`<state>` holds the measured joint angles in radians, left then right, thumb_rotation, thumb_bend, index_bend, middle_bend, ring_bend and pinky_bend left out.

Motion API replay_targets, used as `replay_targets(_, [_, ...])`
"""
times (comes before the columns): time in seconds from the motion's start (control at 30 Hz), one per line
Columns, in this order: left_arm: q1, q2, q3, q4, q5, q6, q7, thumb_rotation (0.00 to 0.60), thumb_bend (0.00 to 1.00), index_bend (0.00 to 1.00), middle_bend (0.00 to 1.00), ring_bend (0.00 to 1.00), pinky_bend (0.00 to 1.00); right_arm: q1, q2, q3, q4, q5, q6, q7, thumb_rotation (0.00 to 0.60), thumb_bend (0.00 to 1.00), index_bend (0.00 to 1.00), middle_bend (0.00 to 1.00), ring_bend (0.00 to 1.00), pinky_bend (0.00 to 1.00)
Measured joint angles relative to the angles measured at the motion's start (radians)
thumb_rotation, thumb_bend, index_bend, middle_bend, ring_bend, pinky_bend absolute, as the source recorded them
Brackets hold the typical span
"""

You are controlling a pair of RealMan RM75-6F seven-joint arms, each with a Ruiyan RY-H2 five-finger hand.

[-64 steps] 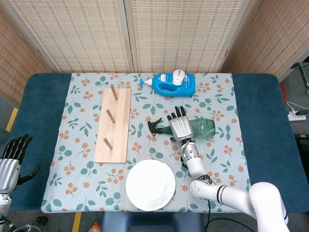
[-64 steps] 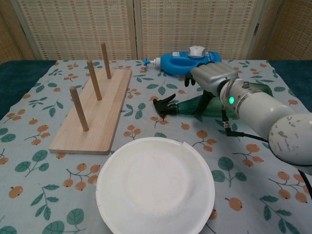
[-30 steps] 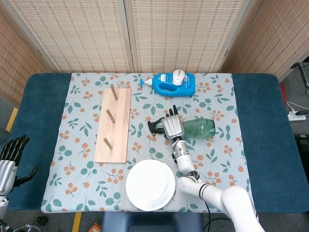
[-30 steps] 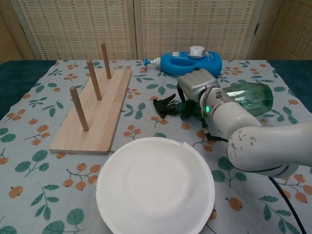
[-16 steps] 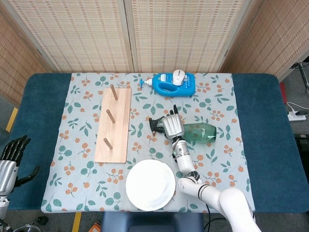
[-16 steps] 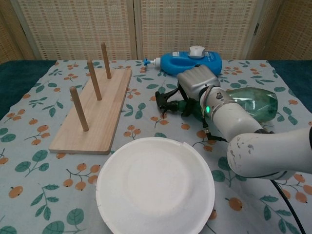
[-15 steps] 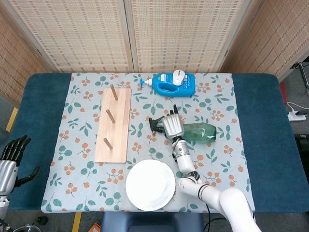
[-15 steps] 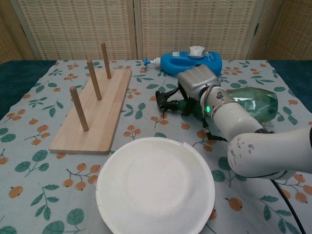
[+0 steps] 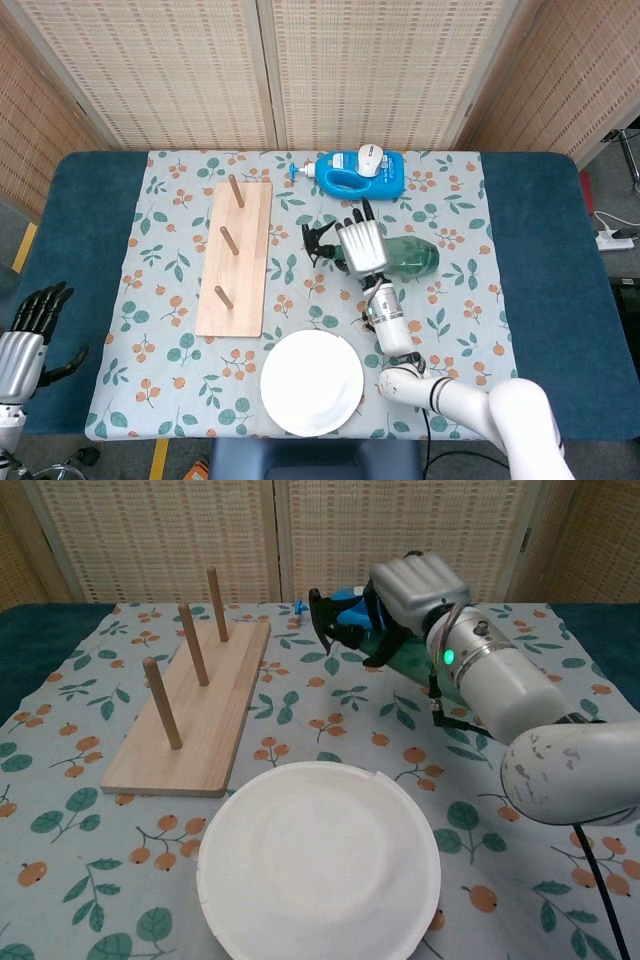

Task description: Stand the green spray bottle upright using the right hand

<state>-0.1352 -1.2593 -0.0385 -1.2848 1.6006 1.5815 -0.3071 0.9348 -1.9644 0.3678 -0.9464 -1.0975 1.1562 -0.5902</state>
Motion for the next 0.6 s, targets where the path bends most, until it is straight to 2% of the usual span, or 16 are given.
replay_targets(0.3, [-0.003,-0.007,0.006,-0.005,0.007,-0.003,0.029,0.600,0.28,0.00,0.00,0.00,0.00,-0.101,0.161,0.035,-0.282,-0.057,0.140,0.112,0.600,0.08,0.73,0.54,0.30,0.13])
replay_targets(0.6, [-0.007,-0.012,0.011,-0.007,0.015,-0.007,0.051,0.600,0.28,0.00,0.00,0.00,0.00,-0.182,0.239,0.085,-0.453,-0.009,0.181,0.229,0.600,0.10,0.74,0.54,0.30,0.14])
